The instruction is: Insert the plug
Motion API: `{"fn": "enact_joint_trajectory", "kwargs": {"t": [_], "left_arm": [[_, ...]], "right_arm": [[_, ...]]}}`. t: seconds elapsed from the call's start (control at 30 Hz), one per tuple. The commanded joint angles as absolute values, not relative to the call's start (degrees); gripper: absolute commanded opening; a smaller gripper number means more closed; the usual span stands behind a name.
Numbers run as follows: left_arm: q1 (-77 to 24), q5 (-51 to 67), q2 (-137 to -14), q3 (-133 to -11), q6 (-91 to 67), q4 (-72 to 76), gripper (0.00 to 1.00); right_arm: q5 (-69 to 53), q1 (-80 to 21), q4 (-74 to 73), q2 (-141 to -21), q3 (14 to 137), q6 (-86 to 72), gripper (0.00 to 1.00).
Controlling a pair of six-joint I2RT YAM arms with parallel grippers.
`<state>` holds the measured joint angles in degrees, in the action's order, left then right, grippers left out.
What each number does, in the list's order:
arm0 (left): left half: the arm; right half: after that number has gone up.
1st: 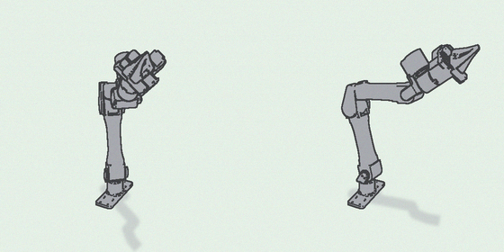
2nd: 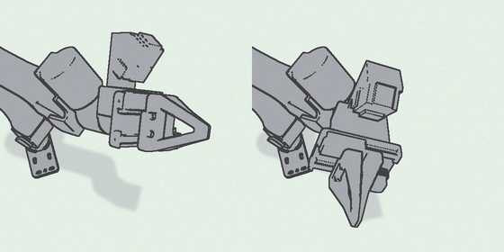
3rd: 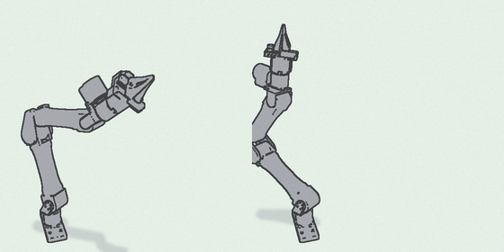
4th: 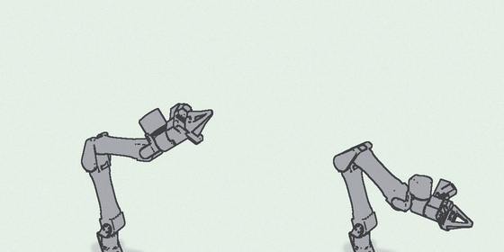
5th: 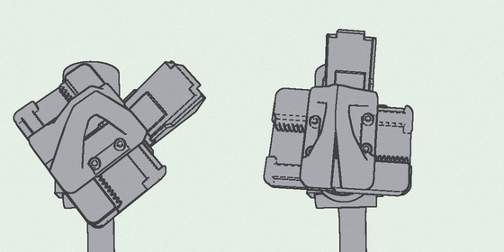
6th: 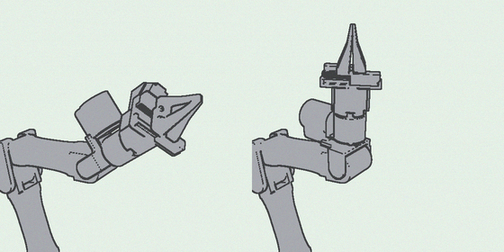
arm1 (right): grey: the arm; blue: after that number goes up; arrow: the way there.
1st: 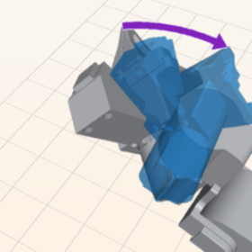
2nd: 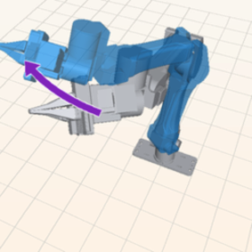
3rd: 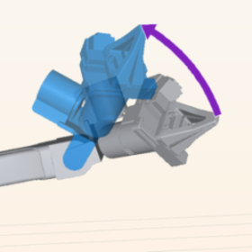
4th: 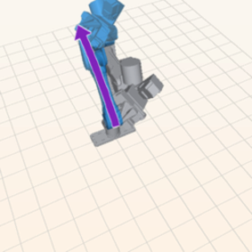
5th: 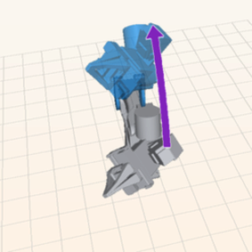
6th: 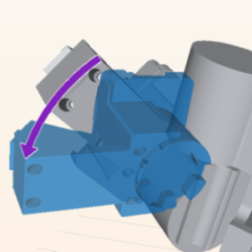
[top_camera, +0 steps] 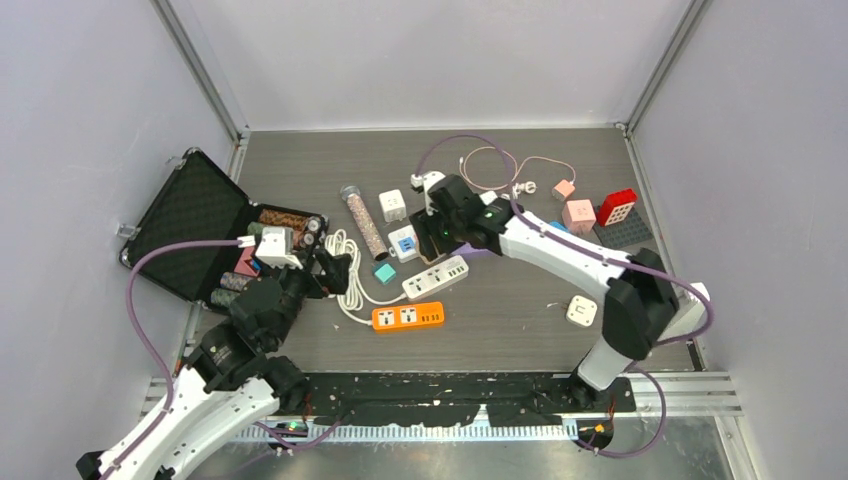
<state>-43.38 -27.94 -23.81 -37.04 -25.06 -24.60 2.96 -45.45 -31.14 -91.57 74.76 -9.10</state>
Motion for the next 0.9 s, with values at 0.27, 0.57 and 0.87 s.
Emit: {"fn": "enact_joint_trajectory", "kwargs": {"t": [0.27,0.57,0.87], "left_arm": [[-43.3,-33.7,-19.1,-36.0,-22.1,-25.3,1.00],[-43.3,-34.4,-21.4,-35.5,-22.0,-24.4,1.00],[-43.3,-34.6,-21.9,-35.3,-21.9,-24.0,1.00]], "right_arm": [[11.5,-46.7,-31.9,-105.6,91.0,-10.0,0.05],[13.0,-45.7,-32.6,-110.9,93.6,-9.3,0.05],[11.6,-45.0,-33.7,-113.2,94.2,-8.9,0.05]]}}
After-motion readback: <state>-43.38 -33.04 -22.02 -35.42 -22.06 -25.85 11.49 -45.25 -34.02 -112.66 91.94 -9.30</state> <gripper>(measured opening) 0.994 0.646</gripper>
